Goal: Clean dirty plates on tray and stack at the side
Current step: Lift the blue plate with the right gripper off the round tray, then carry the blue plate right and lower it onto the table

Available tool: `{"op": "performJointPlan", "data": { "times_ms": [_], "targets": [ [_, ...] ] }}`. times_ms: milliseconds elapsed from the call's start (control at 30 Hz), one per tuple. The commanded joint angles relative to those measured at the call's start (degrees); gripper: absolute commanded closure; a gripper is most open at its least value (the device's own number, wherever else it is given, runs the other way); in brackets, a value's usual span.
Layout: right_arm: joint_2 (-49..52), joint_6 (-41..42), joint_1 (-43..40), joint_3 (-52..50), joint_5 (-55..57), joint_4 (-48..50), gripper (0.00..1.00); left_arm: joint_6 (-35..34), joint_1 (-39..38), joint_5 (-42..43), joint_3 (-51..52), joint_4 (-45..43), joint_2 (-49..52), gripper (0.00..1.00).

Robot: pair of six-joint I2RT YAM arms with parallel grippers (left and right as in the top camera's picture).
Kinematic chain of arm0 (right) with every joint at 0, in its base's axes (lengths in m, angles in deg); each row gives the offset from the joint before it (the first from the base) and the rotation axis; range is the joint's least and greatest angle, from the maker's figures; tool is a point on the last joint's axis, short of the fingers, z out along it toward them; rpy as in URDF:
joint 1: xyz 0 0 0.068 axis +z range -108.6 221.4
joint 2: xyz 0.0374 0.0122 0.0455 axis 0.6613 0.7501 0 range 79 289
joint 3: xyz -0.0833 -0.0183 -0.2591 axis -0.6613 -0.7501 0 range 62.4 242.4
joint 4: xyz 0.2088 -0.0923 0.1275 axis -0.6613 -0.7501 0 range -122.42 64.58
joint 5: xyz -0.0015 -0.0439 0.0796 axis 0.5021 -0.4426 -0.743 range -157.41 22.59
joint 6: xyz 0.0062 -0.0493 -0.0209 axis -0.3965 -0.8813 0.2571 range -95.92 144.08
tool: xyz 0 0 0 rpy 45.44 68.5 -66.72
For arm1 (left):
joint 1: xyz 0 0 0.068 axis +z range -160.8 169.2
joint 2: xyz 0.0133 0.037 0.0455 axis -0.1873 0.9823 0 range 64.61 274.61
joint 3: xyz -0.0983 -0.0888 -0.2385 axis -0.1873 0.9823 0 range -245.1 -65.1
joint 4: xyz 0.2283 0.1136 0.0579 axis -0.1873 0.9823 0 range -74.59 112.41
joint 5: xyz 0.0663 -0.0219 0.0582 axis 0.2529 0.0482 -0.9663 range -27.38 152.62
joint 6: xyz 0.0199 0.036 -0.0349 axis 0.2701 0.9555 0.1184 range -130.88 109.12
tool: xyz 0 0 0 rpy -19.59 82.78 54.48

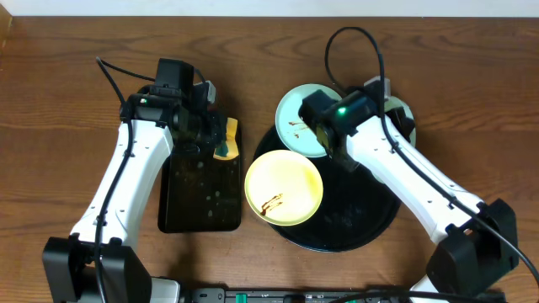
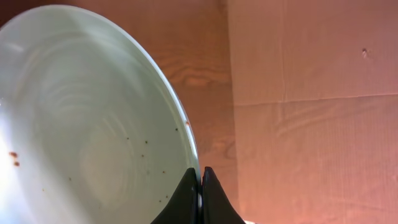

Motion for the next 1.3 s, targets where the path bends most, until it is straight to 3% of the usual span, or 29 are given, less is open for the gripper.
{"op": "performJointPlan", "data": {
  "times_ms": [0,167,467,733,1100,1267],
  "targets": [
    [0.1,1.4,1.0,2.1,4.6,-0.3,0.99,0.7,-0.1,1.0,0.2,0.0,0.3,0.93],
    [0.1,1.1,1.0,2.2,6.1,-1.5,0.99,0.7,-0.1,1.0,0.2,-0.1,0.3,0.93],
    [0.1,4.8,-6.4,2.2,-15.0,5.9,0.99,0.7,-0.1,1.0,0.2,0.0,0.3,0.93],
    [0.0,0.3,-23.5,4.1,-22.1,9.6,0.99,0.7,-0.1,1.0,0.2,0.0,0.3,0.93],
    [0.1,-9.0,-53.4,4.7,-44.0,21.9,0.99,0.7,-0.1,1.0,0.2,0.2,0.3,0.93],
    [1.1,-10.4,-62.3,4.6,-45.6,24.8,0.99,0.7,-0.1,1.0,0.2,0.9,0.3,0.93]
  ]
}}
